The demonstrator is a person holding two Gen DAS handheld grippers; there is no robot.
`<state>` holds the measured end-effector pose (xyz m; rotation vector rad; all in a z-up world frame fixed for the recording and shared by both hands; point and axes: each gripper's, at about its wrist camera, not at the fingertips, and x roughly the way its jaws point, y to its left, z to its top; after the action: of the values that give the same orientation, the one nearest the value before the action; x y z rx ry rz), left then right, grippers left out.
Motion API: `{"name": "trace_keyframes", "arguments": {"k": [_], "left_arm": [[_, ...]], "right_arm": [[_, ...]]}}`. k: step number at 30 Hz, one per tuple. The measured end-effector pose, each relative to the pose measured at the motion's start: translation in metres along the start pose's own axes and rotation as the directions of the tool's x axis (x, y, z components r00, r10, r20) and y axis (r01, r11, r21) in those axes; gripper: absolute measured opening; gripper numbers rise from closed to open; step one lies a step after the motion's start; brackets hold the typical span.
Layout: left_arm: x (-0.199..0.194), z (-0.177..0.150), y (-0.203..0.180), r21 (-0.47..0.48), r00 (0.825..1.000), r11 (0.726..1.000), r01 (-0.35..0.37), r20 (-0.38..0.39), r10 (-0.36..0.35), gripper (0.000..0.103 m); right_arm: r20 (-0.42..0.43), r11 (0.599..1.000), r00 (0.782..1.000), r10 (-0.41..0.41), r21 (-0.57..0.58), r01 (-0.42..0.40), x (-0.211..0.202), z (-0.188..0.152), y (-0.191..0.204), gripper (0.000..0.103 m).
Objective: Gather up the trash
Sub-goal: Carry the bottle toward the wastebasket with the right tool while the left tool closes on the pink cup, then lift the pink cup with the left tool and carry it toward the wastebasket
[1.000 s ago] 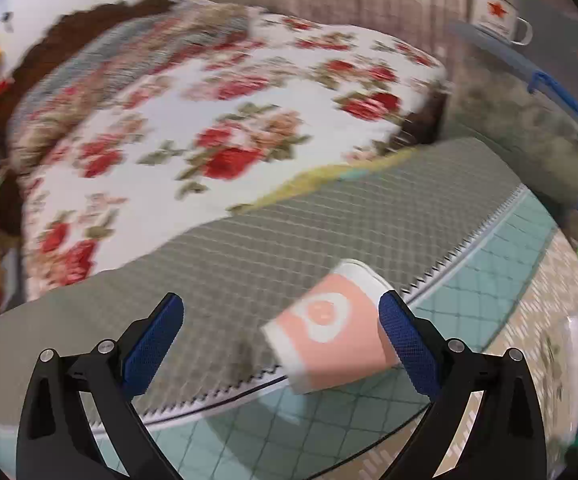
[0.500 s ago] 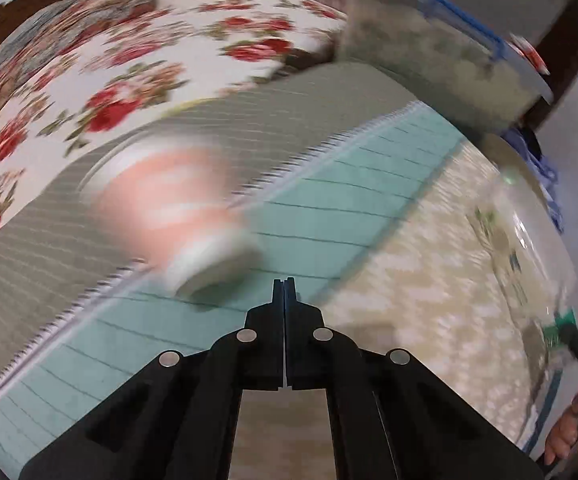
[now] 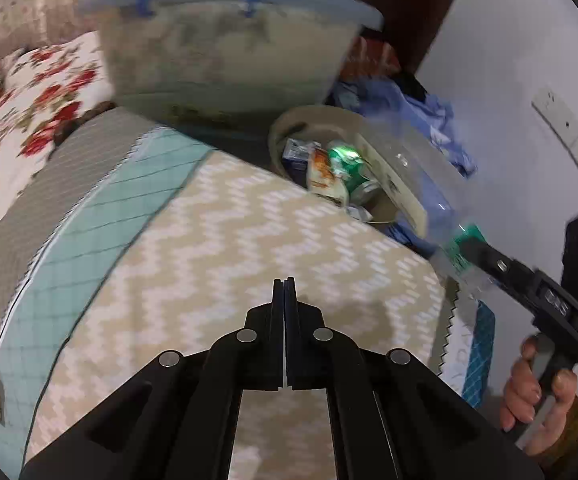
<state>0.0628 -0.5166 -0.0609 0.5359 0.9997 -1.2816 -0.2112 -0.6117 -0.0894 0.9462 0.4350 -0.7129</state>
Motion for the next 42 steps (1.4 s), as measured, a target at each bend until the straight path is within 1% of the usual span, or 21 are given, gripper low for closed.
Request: {"name": "trace_keyframes", "arguments": {"k": [1, 3, 4, 5, 7, 9, 11, 14, 18, 20, 23, 27, 28, 29, 31, 34, 36, 37, 38, 40, 42], "left_arm": [[0.001, 0.004, 0.000, 0.007, 1.000, 1.000, -0.018, -0.009, 0.018, 0.002], [-0.007, 0.006, 0.020, -0.024, 0.998, 0.997, -0.068, -0.012, 0.068, 0.022], [-0.018, 0.004, 0.039, -0.066, 0.993, 0.991, -0.115, -0.001, 0.115, 0.046], [-0.030, 0.000, 0.055, -0.104, 0.987, 0.982, -0.160, 0.015, 0.162, 0.062], [-0.066, -0.016, 0.108, -0.205, 0.950, 0.934, -0.293, 0.044, 0.308, 0.063], [-0.103, -0.040, 0.156, -0.285, 0.878, 0.849, -0.445, 0.046, 0.476, 0.071], [-0.126, -0.062, 0.193, -0.316, 0.824, 0.787, -0.530, 0.026, 0.566, 0.093], [-0.141, -0.089, 0.237, -0.372, 0.858, 0.796, -0.477, -0.004, 0.513, 0.094], [-0.123, -0.116, 0.273, -0.393, 0.905, 0.823, -0.410, -0.062, 0.421, 0.094], [-0.122, -0.126, 0.279, -0.428, 0.928, 0.836, -0.343, -0.019, 0.371, 0.094], [-0.117, -0.129, 0.281, -0.472, 0.943, 0.836, -0.281, 0.025, 0.331, 0.094], [-0.100, -0.126, 0.263, -0.445, 0.968, 0.871, -0.207, 0.036, 0.248, 0.093], [-0.096, -0.125, 0.258, -0.428, 0.970, 0.881, -0.202, 0.035, 0.239, 0.087], [-0.091, -0.125, 0.251, -0.409, 0.974, 0.892, -0.192, 0.031, 0.224, 0.074], [-0.078, -0.124, 0.240, -0.392, 0.983, 0.906, -0.160, 0.016, 0.181, 0.063], [-0.069, -0.120, 0.234, -0.387, 0.981, 0.905, -0.175, 0.015, 0.196, 0.057], [-0.066, -0.117, 0.235, -0.398, 0.981, 0.901, -0.169, 0.017, 0.192, 0.046], [-0.065, -0.115, 0.237, -0.410, 0.986, 0.900, -0.146, 0.016, 0.167, 0.031], [-0.064, -0.114, 0.240, -0.428, 0.990, 0.896, -0.118, 0.015, 0.138, 0.026], [-0.069, -0.114, 0.246, -0.463, 0.993, 0.882, -0.081, 0.036, 0.110, 0.028], [-0.078, -0.118, 0.251, -0.509, 0.995, 0.859, -0.045, 0.058, 0.086, 0.056]], "right_arm": [[-0.006, 1.000, 1.000, -0.003, 0.012, 0.003, 0.003, 0.004, -0.005, 0.043], [-0.029, 0.999, 0.999, 0.023, 0.041, -0.022, 0.010, 0.012, -0.012, 0.043], [-0.031, 0.999, 0.999, 0.032, 0.039, -0.031, 0.009, 0.012, -0.014, 0.043], [-0.027, 0.999, 0.999, 0.042, 0.029, -0.041, 0.009, 0.013, -0.014, 0.043], [-0.021, 0.998, 0.998, 0.057, 0.006, -0.057, 0.008, 0.013, -0.012, 0.043], [-0.026, 0.998, 0.997, 0.068, -0.003, -0.068, 0.008, 0.011, -0.011, 0.043], [-0.043, 0.997, 0.996, 0.081, 0.000, -0.081, 0.013, 0.007, -0.008, 0.043], [-0.057, 0.997, 0.995, 0.079, -0.013, -0.080, 0.019, 0.003, -0.004, 0.043], [-0.071, 0.997, 0.995, 0.065, -0.025, -0.067, 0.024, -0.003, 0.005, 0.043], [-0.068, 0.998, 0.996, 0.055, -0.028, -0.057, 0.024, -0.006, 0.008, 0.043], [-0.069, 0.998, 0.996, 0.048, -0.027, -0.050, 0.022, -0.008, 0.014, 0.043], [-0.071, 0.998, 0.997, 0.042, -0.046, -0.045, 0.018, -0.012, 0.024, 0.043], [-0.069, 0.998, 0.997, 0.042, -0.052, -0.046, 0.016, -0.013, 0.027, 0.043], [-0.067, 0.997, 0.997, 0.043, -0.056, -0.046, 0.015, -0.014, 0.029, 0.043], [-0.065, 0.997, 0.997, 0.046, -0.062, -0.050, 0.013, -0.016, 0.033, 0.043], [-0.064, 0.997, 0.997, 0.049, -0.063, -0.053, 0.012, -0.018, 0.035, 0.043], [-0.065, 0.996, 0.997, 0.052, -0.063, -0.056, 0.011, -0.019, 0.035, 0.043], [-0.065, 0.996, 0.996, 0.053, -0.063, -0.057, 0.011, -0.020, 0.035, 0.043], [-0.067, 0.996, 0.996, 0.054, -0.061, -0.058, 0.011, -0.020, 0.035, 0.043], [-0.070, 0.997, 0.996, 0.054, -0.058, -0.058, 0.011, -0.019, 0.033, 0.043], [-0.070, 0.997, 0.996, 0.053, -0.057, -0.057, 0.010, -0.018, 0.032, 0.043]]}}
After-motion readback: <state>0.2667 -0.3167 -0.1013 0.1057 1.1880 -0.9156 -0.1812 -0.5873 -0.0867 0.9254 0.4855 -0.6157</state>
